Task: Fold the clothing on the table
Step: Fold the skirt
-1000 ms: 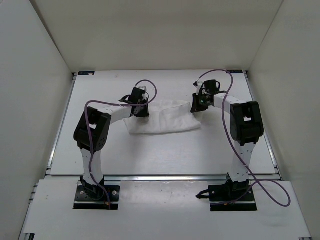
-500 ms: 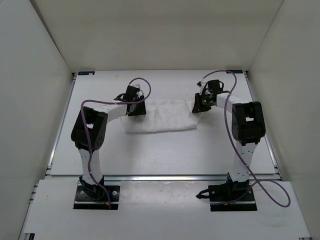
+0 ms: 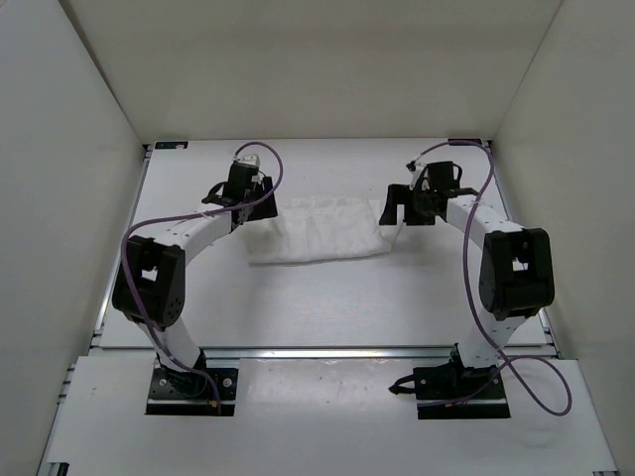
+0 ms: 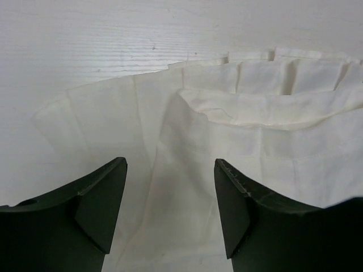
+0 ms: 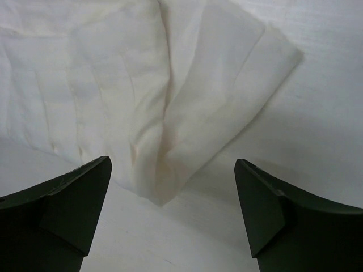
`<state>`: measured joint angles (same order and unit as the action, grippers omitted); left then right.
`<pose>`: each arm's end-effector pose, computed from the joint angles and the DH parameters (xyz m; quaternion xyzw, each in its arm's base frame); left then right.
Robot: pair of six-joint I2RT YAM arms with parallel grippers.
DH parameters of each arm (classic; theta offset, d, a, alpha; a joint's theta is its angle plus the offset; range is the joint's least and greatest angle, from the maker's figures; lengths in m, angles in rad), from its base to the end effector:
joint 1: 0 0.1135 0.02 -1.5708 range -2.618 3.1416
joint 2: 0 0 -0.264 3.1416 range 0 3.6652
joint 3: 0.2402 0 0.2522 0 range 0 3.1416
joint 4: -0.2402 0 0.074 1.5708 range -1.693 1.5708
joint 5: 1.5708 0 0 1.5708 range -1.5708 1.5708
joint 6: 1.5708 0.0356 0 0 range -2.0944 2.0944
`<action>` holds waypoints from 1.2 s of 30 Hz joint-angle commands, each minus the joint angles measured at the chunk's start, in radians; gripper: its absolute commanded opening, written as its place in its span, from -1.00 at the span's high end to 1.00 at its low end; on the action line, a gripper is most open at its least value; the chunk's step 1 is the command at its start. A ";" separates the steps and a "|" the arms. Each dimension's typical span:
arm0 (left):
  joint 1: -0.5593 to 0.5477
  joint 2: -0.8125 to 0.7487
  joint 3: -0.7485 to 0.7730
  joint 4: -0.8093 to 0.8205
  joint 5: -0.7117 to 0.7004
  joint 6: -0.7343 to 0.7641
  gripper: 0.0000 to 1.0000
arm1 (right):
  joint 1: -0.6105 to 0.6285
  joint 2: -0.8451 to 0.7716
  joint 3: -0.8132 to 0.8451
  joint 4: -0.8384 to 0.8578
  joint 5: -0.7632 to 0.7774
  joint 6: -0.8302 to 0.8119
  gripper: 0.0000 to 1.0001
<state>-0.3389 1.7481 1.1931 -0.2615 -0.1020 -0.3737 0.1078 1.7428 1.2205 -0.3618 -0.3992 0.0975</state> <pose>0.3608 -0.1233 0.2155 -0.0349 0.9280 -0.0839 0.3612 0.3715 0.0541 0.2208 -0.0715 0.9226 0.2195 0.3091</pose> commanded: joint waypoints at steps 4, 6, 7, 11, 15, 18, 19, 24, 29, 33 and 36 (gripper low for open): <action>0.024 -0.117 -0.133 0.001 -0.061 -0.001 -0.41 | 0.024 0.021 -0.121 0.040 0.007 0.045 -0.89; 0.020 -0.114 -0.167 -0.002 -0.062 -0.005 -0.37 | 0.030 0.038 -0.119 0.060 -0.006 0.047 -0.88; 0.018 -0.116 -0.174 0.004 -0.065 -0.008 -0.36 | 0.036 0.046 -0.119 0.064 -0.010 0.051 -0.88; 0.012 -0.105 -0.200 0.004 -0.053 -0.013 -0.30 | 0.044 0.075 -0.105 0.078 -0.006 0.054 -0.88; 0.011 -0.093 -0.204 0.011 -0.050 -0.011 -0.27 | 0.049 0.095 -0.107 0.099 -0.004 0.056 -0.81; -0.003 -0.065 -0.194 -0.002 -0.062 -0.005 -0.23 | 0.049 0.116 -0.102 0.107 0.011 0.050 -0.67; -0.005 -0.056 -0.197 -0.014 -0.070 -0.004 -0.25 | 0.046 0.127 -0.095 0.115 0.014 0.039 -0.64; 0.000 -0.006 -0.168 -0.036 -0.077 -0.001 -0.23 | 0.053 0.173 -0.052 0.081 0.031 0.001 -0.21; -0.008 0.030 -0.122 -0.079 -0.091 -0.010 -0.19 | 0.072 0.193 -0.044 0.099 0.075 0.010 0.05; -0.017 0.060 -0.104 -0.105 -0.084 -0.022 -0.02 | 0.063 0.190 -0.067 0.118 0.072 0.021 0.61; -0.031 0.089 -0.090 -0.114 -0.033 -0.036 0.29 | 0.041 0.170 -0.078 0.115 0.074 0.016 0.84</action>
<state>-0.3565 1.8145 1.0798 -0.3267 -0.1509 -0.4026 0.1692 1.9118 1.1690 -0.2352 -0.3782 0.1318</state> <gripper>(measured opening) 0.386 0.102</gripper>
